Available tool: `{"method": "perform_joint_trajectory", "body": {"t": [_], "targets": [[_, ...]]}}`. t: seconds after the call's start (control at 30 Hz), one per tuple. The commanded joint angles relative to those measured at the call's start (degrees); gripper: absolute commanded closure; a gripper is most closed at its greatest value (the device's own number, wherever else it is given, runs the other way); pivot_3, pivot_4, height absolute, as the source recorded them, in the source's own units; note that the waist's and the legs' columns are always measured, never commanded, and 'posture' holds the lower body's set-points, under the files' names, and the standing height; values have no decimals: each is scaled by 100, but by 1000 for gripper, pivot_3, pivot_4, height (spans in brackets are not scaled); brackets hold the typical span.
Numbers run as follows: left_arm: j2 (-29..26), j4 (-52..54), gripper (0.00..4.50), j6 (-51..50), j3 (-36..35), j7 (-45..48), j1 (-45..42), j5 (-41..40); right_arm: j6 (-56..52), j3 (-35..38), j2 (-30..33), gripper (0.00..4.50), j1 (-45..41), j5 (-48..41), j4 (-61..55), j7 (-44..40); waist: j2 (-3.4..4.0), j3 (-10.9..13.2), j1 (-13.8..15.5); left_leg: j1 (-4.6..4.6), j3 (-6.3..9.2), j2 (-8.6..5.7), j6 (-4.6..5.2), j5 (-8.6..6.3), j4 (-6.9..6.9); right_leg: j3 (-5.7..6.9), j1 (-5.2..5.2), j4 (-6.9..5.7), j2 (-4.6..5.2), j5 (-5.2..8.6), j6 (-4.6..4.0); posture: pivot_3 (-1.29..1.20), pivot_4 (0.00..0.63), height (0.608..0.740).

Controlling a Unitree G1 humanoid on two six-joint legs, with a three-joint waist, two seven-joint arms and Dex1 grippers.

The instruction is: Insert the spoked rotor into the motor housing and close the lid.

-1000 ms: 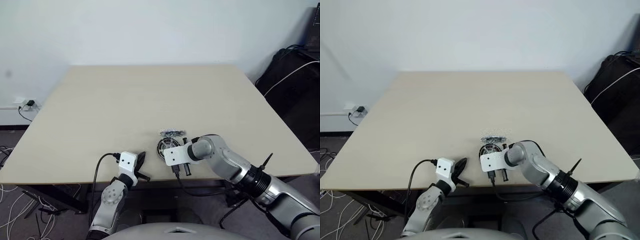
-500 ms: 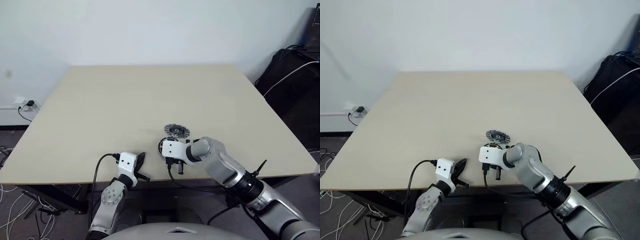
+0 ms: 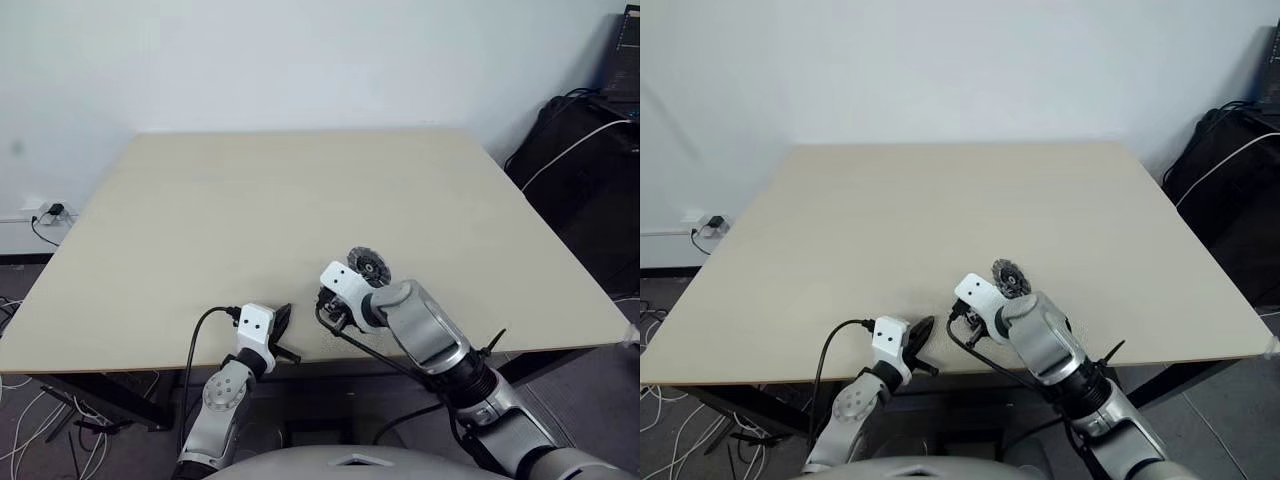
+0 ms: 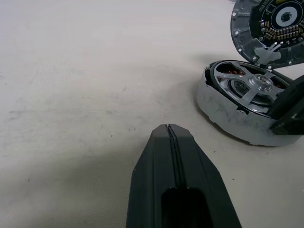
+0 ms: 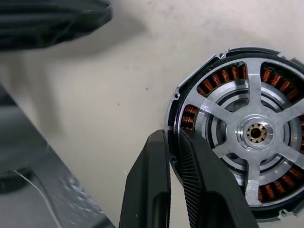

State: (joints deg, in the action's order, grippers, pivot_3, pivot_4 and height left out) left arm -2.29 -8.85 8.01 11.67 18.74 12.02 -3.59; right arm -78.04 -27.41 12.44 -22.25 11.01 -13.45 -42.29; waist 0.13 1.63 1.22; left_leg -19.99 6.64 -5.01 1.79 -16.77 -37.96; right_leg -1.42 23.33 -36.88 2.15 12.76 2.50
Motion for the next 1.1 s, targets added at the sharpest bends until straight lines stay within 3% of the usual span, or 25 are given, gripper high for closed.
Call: {"method": "perform_joint_trajectory", "body": {"t": [0.03, 0.33, 0.53, 0.83, 1.1], "targets": [[51, 156, 4500, 82, -17, 10, -82, -67, -304, 297, -278, 4403, -193, -373, -10, 284, 1, 0, -9, -1, 0, 0, 0, 0, 1, 0, 2, 0, 0, 0, -1, 0, 0, 740], [62, 95, 4500, 128, -17, 9, -72, -65, -301, 502, -405, 4403, -294, -1026, 169, 683, 3, 0, -43, -4, 1, -2, -2, -3, 11, -1, 8, 4, 0, 3, -8, 0, 0, 740], [50, 97, 4500, 136, -26, 16, -51, -70, -271, 468, -403, 2569, -322, -1309, 138, 939, 7, 0, -49, -3, 1, -2, -2, -3, 11, -1, 8, 3, 0, 4, -9, 0, 0, 740], [31, 91, 4500, 123, -28, 35, -63, -69, -186, 658, -205, 2569, -411, -2064, -290, 783, 8, 1, -51, -5, 2, -2, -1, -3, 12, -1, 11, 3, -1, 5, -9, 0, 0, 740], [47, 69, 4500, 110, -2, 51, -85, -69, 1302, -403, 1216, 2569, -394, -2103, -720, 75, 10, 3, -50, -7, 2, -6, 25, 5, 8, 2, 6, 11, 5, 7, -3, 0, 0, 740]]}}
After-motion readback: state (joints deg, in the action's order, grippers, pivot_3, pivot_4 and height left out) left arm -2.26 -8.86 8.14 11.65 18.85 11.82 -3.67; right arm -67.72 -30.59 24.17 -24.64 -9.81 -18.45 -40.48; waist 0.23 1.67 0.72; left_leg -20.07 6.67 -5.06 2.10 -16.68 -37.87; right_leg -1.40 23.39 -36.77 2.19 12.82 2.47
